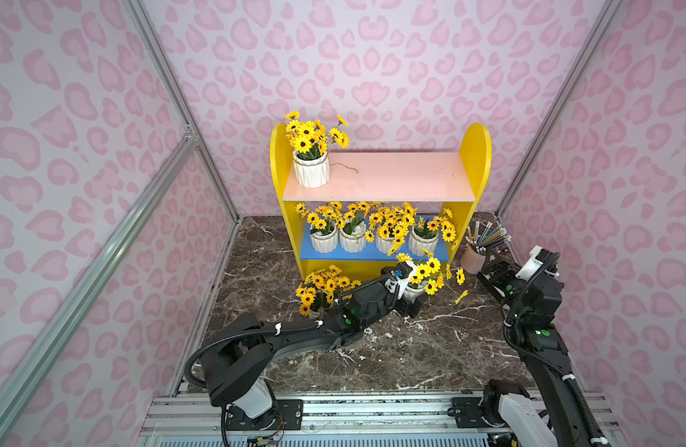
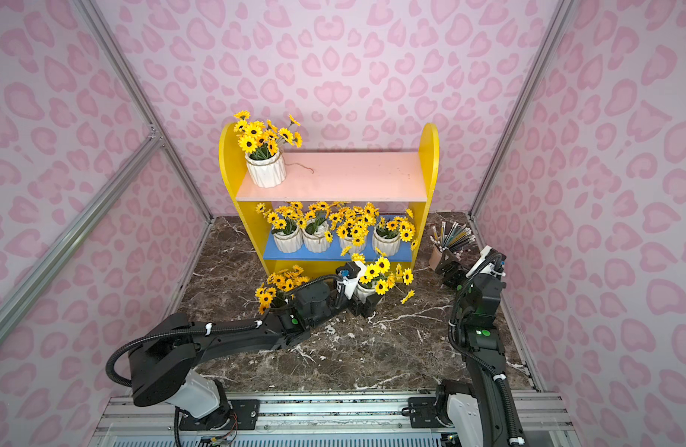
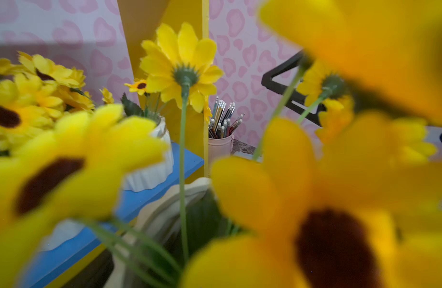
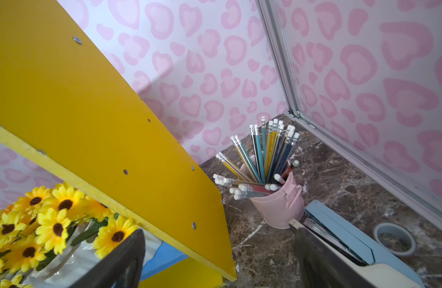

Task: Take the sunflower pots off the shelves
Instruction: Place the sunflower pot at the center of the board.

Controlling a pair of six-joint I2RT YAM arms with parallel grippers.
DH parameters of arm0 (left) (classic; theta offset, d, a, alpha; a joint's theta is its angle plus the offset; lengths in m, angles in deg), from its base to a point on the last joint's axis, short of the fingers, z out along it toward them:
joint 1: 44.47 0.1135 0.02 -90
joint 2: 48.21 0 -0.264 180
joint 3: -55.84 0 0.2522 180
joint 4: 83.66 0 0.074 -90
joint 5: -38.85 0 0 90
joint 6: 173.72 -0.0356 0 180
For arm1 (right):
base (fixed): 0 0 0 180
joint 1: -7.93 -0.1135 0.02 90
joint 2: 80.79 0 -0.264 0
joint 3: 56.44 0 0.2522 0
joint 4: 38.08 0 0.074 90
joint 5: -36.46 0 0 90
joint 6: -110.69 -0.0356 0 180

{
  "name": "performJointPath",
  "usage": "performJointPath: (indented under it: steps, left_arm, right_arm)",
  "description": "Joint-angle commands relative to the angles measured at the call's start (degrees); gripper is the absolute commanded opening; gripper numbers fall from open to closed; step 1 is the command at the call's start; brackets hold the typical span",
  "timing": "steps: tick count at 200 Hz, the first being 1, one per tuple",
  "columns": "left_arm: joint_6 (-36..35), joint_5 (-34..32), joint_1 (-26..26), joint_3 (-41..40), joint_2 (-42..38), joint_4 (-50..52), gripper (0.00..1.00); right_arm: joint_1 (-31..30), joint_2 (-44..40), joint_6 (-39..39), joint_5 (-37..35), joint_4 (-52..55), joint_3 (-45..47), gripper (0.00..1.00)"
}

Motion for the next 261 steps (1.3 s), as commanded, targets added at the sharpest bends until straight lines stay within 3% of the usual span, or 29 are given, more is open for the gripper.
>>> performJointPath:
  steps: [1,133,172,214,261]
  left_arm:
    - [1.10,1.72,-0.28,1.03,2.96,-11.30,0.03]
    - [2.33,0.93,-4.16,0.46,21.69,-26.35,0.03]
    - [0.20,-4.09,-5.89,1.11,25.98,-29.62,0.04]
    - [0.61,-4.01,-5.68,1.95,30.69,-34.80,0.03]
    - [-1.39,-6.18,-5.53,4.21,35.36,-35.43,0.03]
  right_arm:
    - [0.59,0.07,-0.32,1.30,-0.38,-1.29,0.95]
    - [0.63,0.28,-0.84,8.61,-2.67,1.33,0.94]
    - [0.68,-1.33,-1.74,12.87,-5.92,3.71,0.94]
    - [0.22,-2.90,-1.23,13.63,-6.38,5.40,0.94]
    - [-3.88,-2.52,1.68,13.60,-8.48,6.88,0.94]
